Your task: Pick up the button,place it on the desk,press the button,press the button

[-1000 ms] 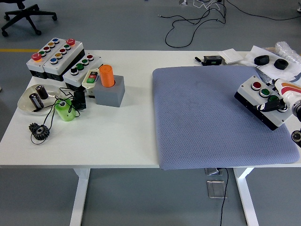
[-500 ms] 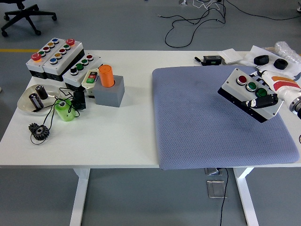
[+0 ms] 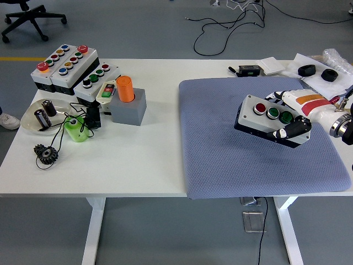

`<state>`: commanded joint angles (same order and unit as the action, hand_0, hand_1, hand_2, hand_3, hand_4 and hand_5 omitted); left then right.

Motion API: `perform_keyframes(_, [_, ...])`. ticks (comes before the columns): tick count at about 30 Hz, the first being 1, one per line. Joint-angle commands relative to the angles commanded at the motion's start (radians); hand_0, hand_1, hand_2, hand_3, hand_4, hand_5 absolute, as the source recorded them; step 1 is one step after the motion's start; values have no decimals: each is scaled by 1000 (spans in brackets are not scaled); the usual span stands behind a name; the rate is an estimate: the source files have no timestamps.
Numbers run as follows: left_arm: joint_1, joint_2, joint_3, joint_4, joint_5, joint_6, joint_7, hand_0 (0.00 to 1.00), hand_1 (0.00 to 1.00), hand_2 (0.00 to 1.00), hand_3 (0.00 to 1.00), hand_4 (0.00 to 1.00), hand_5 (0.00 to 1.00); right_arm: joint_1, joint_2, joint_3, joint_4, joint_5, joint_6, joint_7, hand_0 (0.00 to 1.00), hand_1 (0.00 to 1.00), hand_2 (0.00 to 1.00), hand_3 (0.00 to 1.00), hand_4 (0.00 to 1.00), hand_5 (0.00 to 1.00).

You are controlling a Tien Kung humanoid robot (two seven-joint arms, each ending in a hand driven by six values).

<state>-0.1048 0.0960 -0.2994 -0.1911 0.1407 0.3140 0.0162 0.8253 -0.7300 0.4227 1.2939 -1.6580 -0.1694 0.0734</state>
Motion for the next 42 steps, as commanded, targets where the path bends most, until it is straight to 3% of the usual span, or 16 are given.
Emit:
perform_keyframes(6, [-3, 1, 2, -1, -4, 1, -2, 622, 569, 543, 520, 304, 998, 68, -28, -111, 25, -13, 16, 84, 253, 25, 111, 276, 333, 2])
perform_keyframes(10, [-5, 0, -4, -2, -5, 2, -5, 622, 569, 543, 520, 305, 998, 112, -37, -193, 26, -10, -3, 116, 262, 28, 115, 281, 327, 2])
perform_keyframes(16, [-6, 0, 5, -3, -7, 1, -4, 622, 570, 543, 520, 304, 998, 168, -13, -293, -17, 4, -23, 151, 268, 34, 116, 285, 322, 2])
perform_keyframes(25, [-9, -1, -2, -2, -5, 2, -3, 622, 570, 543, 520, 303, 998, 191, 17, -320, -25, 3, -14, 154, 289, 54, 137, 302, 319, 2])
perform_keyframes(33, [-11, -2, -8, -3, 1, 2, -3, 623, 570, 544, 520, 301, 998, 197, 37, -325, -47, 8, -1, 153, 351, 118, 218, 359, 332, 2])
perform_keyframes(42, [-9, -3, -4, -3, -1, 2, -2, 622, 570, 543, 519, 301, 998, 199, 51, -334, -65, 5, 40, 134, 371, 158, 249, 389, 351, 2])
